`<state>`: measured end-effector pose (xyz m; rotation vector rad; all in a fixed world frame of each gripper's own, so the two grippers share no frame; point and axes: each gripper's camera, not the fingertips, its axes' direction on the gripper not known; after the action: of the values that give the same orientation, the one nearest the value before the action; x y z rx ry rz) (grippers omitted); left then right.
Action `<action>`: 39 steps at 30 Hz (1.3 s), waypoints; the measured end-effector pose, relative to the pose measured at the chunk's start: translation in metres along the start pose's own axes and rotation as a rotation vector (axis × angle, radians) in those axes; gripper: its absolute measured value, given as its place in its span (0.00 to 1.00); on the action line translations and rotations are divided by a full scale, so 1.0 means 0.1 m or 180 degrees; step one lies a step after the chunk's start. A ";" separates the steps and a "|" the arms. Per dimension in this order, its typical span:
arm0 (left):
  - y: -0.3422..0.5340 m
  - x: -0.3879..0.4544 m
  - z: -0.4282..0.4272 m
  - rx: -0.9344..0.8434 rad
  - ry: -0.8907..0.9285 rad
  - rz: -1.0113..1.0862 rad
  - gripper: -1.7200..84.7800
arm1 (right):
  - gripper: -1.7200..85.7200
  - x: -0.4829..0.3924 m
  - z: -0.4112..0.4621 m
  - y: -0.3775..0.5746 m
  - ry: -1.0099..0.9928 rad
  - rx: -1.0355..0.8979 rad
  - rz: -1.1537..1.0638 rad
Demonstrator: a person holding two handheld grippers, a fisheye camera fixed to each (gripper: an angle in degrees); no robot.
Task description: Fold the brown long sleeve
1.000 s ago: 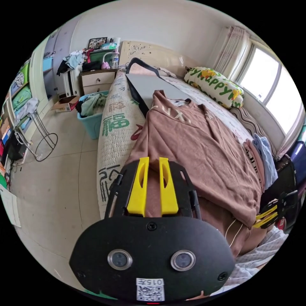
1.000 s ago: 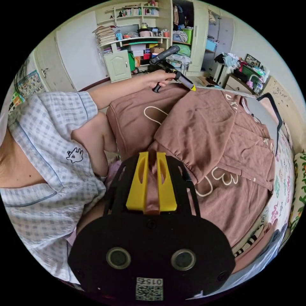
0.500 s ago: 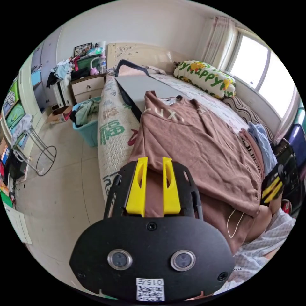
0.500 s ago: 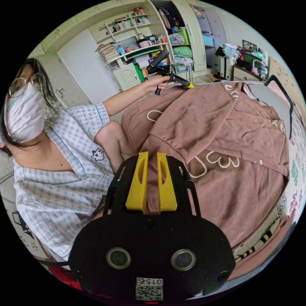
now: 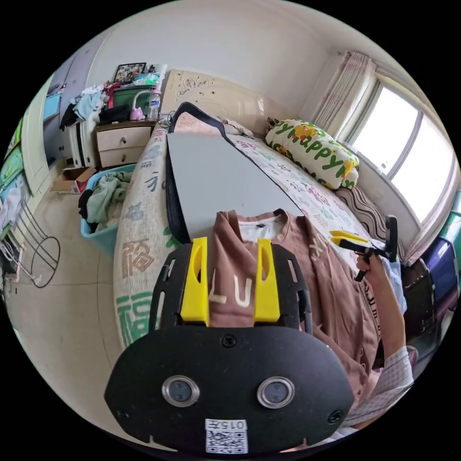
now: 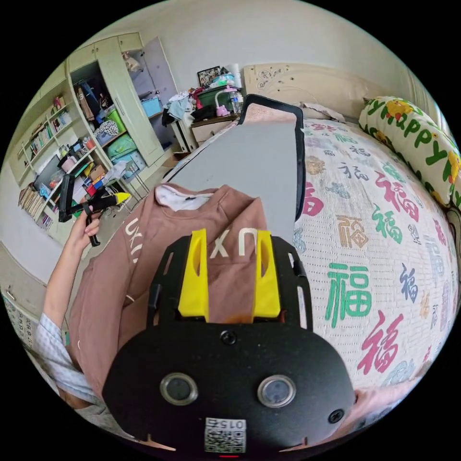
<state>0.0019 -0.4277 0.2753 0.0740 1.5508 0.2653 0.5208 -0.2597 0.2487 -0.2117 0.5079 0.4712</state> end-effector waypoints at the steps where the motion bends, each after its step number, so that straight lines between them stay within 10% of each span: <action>1: -0.09 0.00 0.17 -0.0138 -0.0190 0.0060 0.19 | 0.19 0.02 0.11 -0.10 0.0101 0.0006 0.0029; 14: 0.05 -0.17 0.33 0.0026 0.0027 0.0043 0.04 | 0.02 -0.08 0.38 -0.24 0.0720 -0.0441 -0.0310; 27: 2.29 0.96 -2.10 0.1185 0.0662 0.1144 0.03 | 0.01 -0.77 -2.23 1.81 -0.0061 0.0684 -0.1056; 39: 4.84 1.95 -2.11 -0.0004 0.0373 0.2247 0.05 | 0.08 -1.16 -2.56 4.77 -0.0233 0.0243 -0.1010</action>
<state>-0.2672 0.0583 0.1828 0.6192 1.5954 0.8366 0.0946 0.0334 0.0515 -0.1967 0.4106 0.1494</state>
